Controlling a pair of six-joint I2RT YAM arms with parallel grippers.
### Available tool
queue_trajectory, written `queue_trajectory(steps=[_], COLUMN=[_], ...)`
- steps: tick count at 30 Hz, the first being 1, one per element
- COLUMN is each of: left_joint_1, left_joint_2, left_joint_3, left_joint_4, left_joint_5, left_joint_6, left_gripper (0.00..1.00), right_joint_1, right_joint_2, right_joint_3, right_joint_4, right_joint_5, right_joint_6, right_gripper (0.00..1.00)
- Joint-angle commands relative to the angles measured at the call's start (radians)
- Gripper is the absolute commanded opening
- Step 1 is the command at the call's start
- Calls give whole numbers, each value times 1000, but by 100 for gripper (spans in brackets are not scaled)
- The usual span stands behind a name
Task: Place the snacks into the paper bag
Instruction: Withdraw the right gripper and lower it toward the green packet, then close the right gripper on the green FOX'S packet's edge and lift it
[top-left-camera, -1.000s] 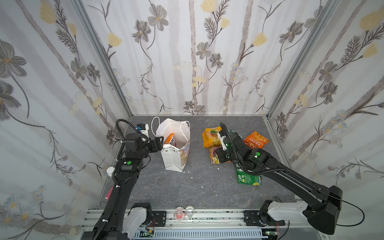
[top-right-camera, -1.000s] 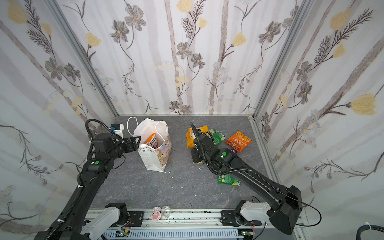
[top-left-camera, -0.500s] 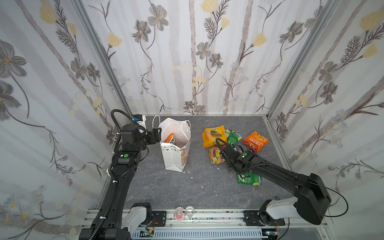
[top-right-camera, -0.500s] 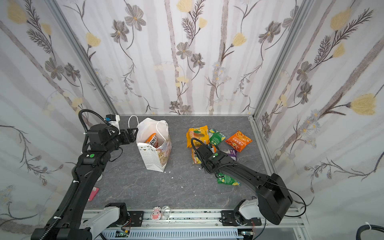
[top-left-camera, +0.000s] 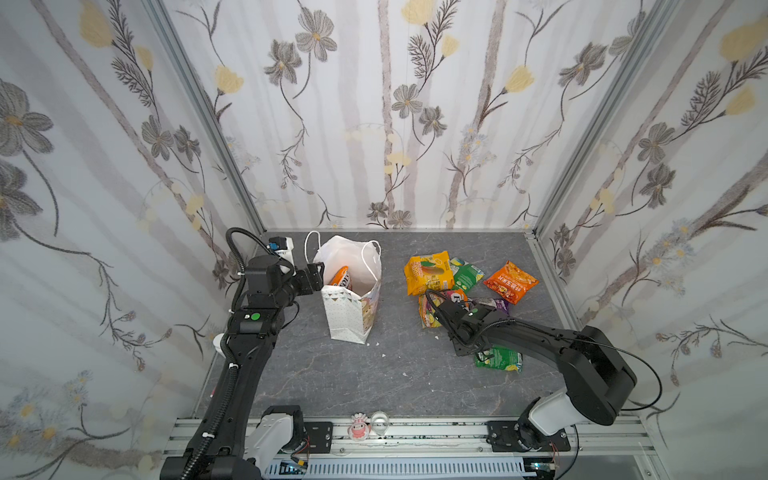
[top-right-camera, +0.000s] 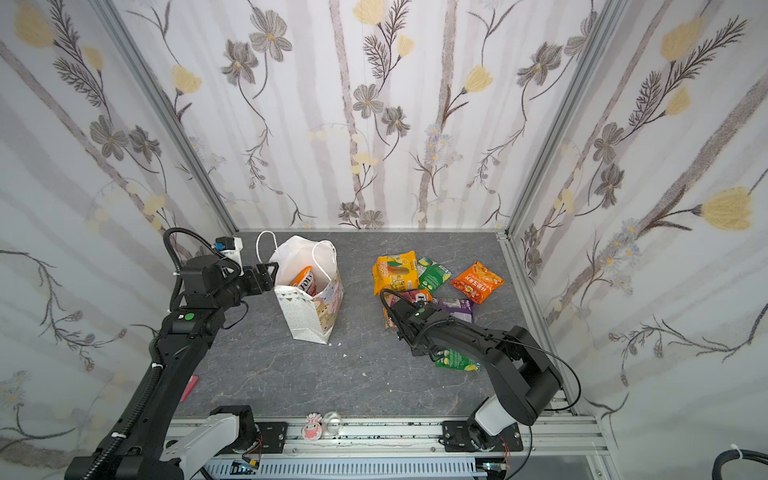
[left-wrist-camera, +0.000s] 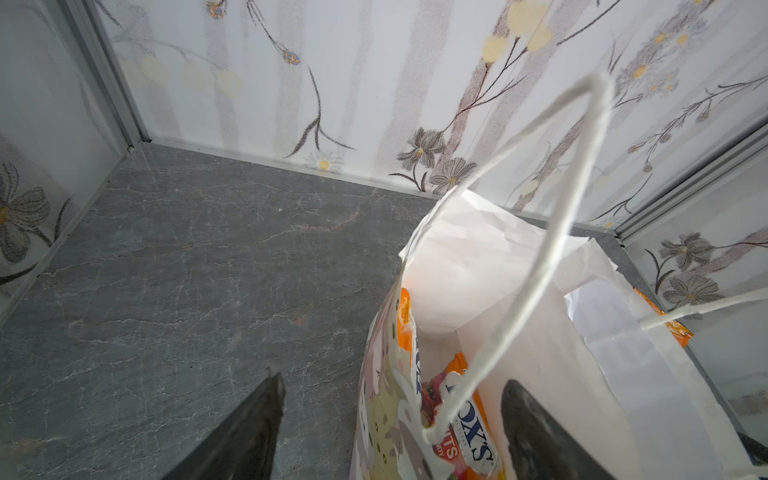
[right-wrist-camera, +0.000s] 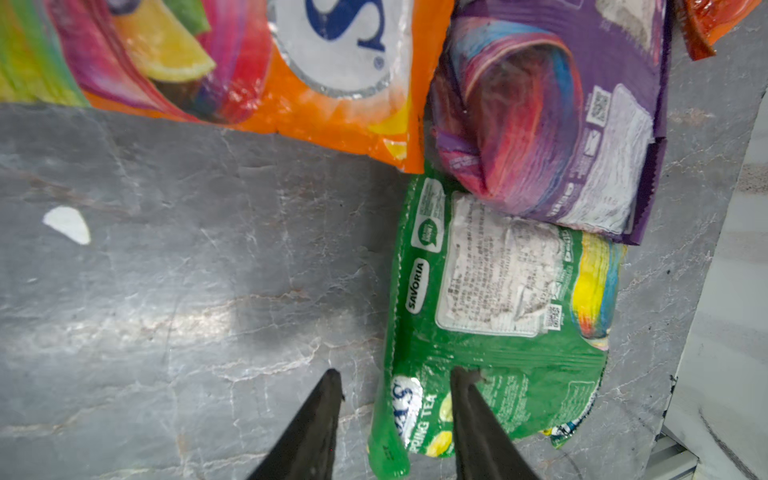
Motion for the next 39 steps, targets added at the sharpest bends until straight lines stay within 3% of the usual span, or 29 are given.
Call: queue_trajectory(steps=[1,28,31,39], left_joint_1=[0,8,8,8], left_joint_2=[-6,-17,-17,-20], left_joint_3=[-7,-15,-15,-15], left_joint_4=[38,39,39,37], left_joint_5=[6,-6,-9,-16], left_joint_6=[-2,1,1,2], left_gripper=[82,84,84,84], right_joint_1=[-1,0,0,0], right_joint_2=[47,84,90,100], right_joint_3=[19,-14,-22,-30], right_joint_4=[-12,55,59,54], right_joint_5=[32,70,72,82], right_joint_6=[0,20,21,41], right_gripper=[44,31,25,0])
